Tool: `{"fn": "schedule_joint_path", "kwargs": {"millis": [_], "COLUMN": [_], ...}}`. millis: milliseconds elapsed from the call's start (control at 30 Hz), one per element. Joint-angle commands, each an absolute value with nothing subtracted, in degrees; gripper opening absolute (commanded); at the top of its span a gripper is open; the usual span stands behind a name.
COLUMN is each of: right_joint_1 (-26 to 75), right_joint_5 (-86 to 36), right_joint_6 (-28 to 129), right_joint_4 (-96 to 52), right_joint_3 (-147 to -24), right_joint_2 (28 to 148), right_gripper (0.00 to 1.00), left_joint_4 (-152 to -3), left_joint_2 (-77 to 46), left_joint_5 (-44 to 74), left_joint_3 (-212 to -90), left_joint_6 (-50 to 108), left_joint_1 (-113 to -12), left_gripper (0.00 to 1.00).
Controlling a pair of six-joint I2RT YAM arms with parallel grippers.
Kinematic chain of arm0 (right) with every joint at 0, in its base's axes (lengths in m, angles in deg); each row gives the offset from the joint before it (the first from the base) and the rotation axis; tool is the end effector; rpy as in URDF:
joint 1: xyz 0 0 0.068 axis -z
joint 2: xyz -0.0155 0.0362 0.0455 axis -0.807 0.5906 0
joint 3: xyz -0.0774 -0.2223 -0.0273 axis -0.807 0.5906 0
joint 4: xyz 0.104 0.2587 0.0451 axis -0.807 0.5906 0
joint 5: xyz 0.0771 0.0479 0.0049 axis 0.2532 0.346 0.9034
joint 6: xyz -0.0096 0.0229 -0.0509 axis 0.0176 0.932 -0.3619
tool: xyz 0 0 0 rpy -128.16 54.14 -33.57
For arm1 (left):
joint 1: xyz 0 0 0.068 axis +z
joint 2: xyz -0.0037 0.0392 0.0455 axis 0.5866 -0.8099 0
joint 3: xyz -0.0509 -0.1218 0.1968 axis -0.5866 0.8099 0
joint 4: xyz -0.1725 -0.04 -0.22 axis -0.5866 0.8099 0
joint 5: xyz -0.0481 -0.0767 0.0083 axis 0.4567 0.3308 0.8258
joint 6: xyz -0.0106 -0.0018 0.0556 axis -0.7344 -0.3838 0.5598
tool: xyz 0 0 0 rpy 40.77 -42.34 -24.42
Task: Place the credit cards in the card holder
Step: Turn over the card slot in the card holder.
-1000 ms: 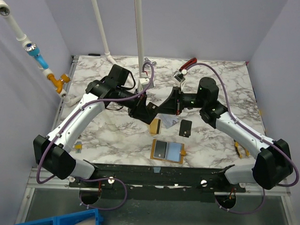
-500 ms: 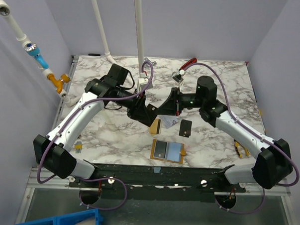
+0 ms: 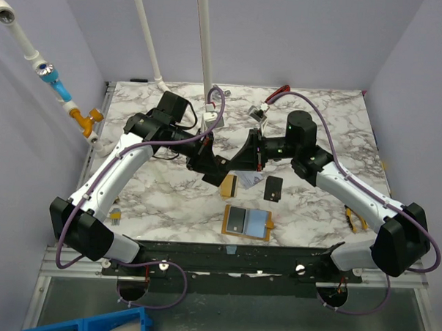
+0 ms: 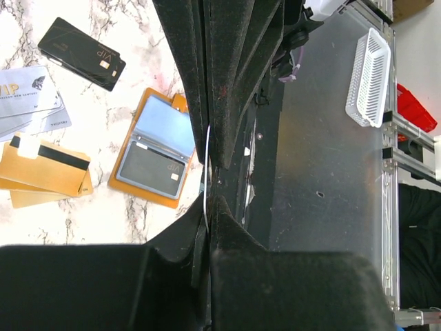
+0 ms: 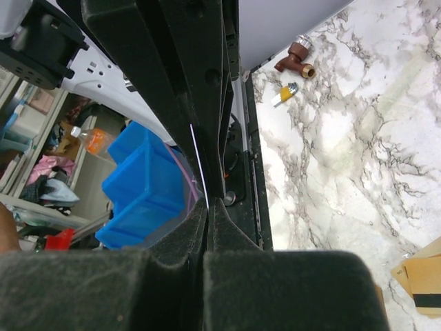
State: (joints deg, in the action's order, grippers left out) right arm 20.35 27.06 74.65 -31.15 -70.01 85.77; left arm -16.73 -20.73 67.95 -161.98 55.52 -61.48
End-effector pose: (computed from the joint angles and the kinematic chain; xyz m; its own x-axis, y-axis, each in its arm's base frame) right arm 0.2658 0.2165 0.2897 -0.6297 -0.1048 -0.7698 -0.7747 0.0110 0.6322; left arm 0.2565 -0.1611 0.3293 -0.5551 0.4061 -0.7259 0.8206 0.1251 -0.5576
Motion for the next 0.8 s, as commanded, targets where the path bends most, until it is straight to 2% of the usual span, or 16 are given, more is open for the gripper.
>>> {"fn": "schedule_joint_path", "kwargs": {"millis": [0,333,500,767], "right_joint_1": [19.89,19.88,19.88,19.88], "right_joint_5": [26.68,23.62,22.70,21.18], "right_joint_6": [78.52,100.79,104.81,108.06], "right_joint_4": [-36.79,-67.33,-72.50,-77.40], "right_joint_3": [-70.74,-62.13,-61.14,-59.39], "right_joint_2": [86.02,87.53,88.26,88.64], "right_gripper": [0.01,0.04,0.08,0.19], "left_joint_4": [-16.62,-19.98,-21.18,-25.56], "left_joint_2": [-19.79,-19.00,-18.35,-17.83], "left_joint_5": [71.17,77.56,79.31,82.25], "left_joint_3": [-161.73,-160.92,-160.55,-159.01], "left_joint_6": [56.14,50.69,48.76,43.71], "left_joint_1": [-61.41,-60.73,-59.92,-57.44], "left_gripper": [0.00,0.00,0.00,0.00]}}
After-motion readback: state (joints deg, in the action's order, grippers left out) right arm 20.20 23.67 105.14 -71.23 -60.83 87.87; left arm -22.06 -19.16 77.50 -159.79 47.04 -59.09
